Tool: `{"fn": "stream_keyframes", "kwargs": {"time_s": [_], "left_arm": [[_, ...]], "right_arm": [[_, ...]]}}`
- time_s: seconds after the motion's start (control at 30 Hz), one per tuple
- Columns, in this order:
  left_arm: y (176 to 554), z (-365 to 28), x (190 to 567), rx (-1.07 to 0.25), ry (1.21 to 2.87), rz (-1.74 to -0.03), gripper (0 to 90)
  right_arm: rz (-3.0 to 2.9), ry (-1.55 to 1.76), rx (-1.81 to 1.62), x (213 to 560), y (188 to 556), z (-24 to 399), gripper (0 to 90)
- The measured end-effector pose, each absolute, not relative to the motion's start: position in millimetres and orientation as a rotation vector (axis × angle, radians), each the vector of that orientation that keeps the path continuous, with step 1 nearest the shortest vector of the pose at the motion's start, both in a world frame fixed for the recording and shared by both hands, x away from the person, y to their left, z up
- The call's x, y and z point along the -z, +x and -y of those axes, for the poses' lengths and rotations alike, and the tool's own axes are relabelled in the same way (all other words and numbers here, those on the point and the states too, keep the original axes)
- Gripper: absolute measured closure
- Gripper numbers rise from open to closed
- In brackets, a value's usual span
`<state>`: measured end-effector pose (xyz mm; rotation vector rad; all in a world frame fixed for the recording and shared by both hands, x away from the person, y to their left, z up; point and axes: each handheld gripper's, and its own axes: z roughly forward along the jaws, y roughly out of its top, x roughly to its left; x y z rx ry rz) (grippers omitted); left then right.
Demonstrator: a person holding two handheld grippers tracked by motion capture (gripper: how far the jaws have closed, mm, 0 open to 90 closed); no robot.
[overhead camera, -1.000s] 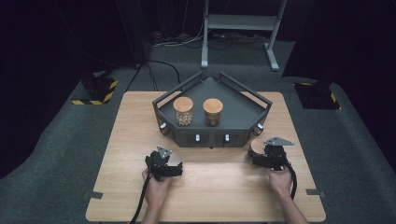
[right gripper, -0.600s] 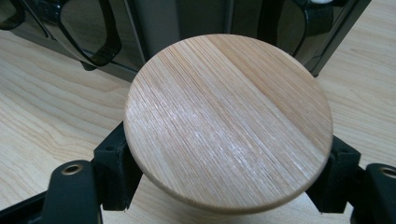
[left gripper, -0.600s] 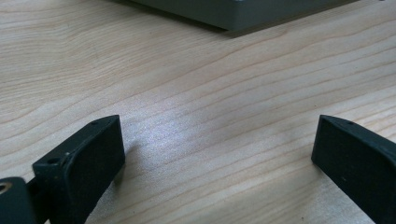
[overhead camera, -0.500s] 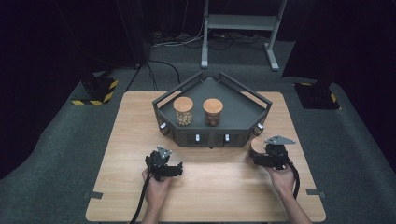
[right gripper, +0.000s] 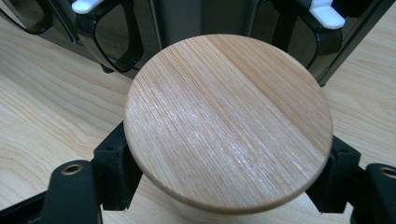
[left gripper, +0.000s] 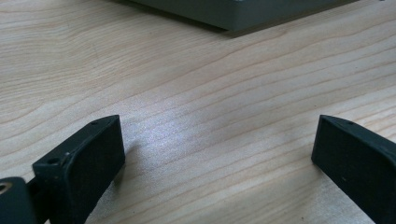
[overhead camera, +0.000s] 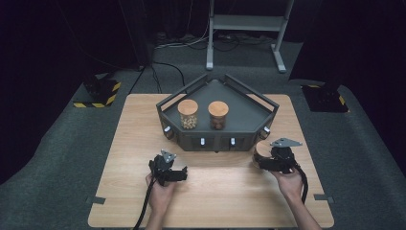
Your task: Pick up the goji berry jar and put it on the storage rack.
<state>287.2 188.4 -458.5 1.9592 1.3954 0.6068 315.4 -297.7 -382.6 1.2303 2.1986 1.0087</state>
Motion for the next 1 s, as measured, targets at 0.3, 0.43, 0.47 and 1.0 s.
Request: {"fn": "stream_keyframes", "kwargs": {"time_s": [0.3, 0.43, 0.47, 1.0], "left_arm": [[287, -188, 458, -0.607, 1.959, -1.395, 2.5], [287, -188, 458, -0.607, 1.959, -1.395, 2.5], [287, -188, 458, -0.607, 1.959, -1.395, 2.5], [287, -189, 458, -0.607, 1.965, -1.393, 2.5]], "right_arm": [[-2.233, 1.207, -1.0, 373, 316, 294, 25.6], [-2.249, 1.199, -1.004, 368, 317, 293, 25.7], [-2.254, 1.197, -1.006, 366, 317, 293, 25.6], [-2.295, 1.186, -1.044, 340, 324, 293, 25.7]]}}
